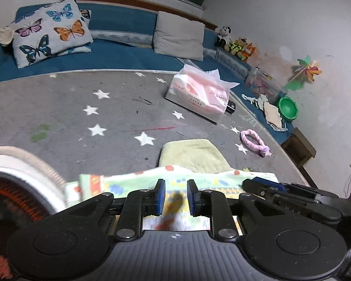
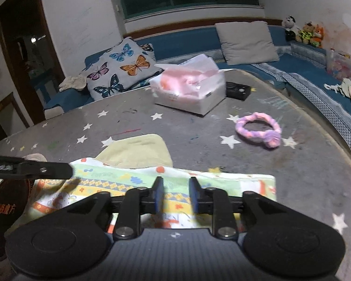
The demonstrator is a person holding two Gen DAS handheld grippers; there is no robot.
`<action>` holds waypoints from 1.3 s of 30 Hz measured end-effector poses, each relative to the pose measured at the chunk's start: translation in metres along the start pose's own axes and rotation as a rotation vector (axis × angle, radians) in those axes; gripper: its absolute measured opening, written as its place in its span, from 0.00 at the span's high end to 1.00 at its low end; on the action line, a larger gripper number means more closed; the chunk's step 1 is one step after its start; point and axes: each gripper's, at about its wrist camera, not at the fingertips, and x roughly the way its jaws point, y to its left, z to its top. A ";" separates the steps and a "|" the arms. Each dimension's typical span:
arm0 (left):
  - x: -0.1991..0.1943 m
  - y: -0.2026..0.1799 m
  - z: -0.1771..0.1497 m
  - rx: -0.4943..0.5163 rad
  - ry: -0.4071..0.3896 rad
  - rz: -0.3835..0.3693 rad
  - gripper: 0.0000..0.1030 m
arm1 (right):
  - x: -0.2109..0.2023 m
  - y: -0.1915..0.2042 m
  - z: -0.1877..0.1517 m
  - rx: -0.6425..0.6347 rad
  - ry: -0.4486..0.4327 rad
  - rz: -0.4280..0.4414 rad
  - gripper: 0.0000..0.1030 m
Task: Fold clothes
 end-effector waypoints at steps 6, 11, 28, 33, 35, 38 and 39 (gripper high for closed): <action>0.016 0.004 -0.003 -0.001 0.005 0.024 0.80 | 0.009 0.006 0.001 -0.052 0.005 -0.017 0.72; -0.002 -0.006 -0.011 0.033 -0.016 0.020 0.80 | -0.011 0.013 -0.003 -0.077 0.001 0.018 0.64; -0.049 -0.034 -0.077 0.123 0.000 0.066 0.72 | -0.073 0.061 -0.070 -0.253 0.005 0.001 0.50; -0.063 -0.036 -0.091 0.129 -0.015 0.084 0.44 | -0.090 0.064 -0.081 -0.240 -0.018 -0.023 0.34; -0.071 -0.037 -0.098 0.135 -0.026 0.099 0.34 | -0.095 0.063 -0.085 -0.215 -0.024 -0.019 0.28; -0.084 -0.035 -0.109 0.132 -0.044 0.118 0.11 | -0.101 0.063 -0.094 -0.185 -0.033 -0.030 0.19; -0.089 -0.034 -0.113 0.134 -0.051 0.125 0.08 | -0.103 0.064 -0.097 -0.176 -0.036 -0.034 0.16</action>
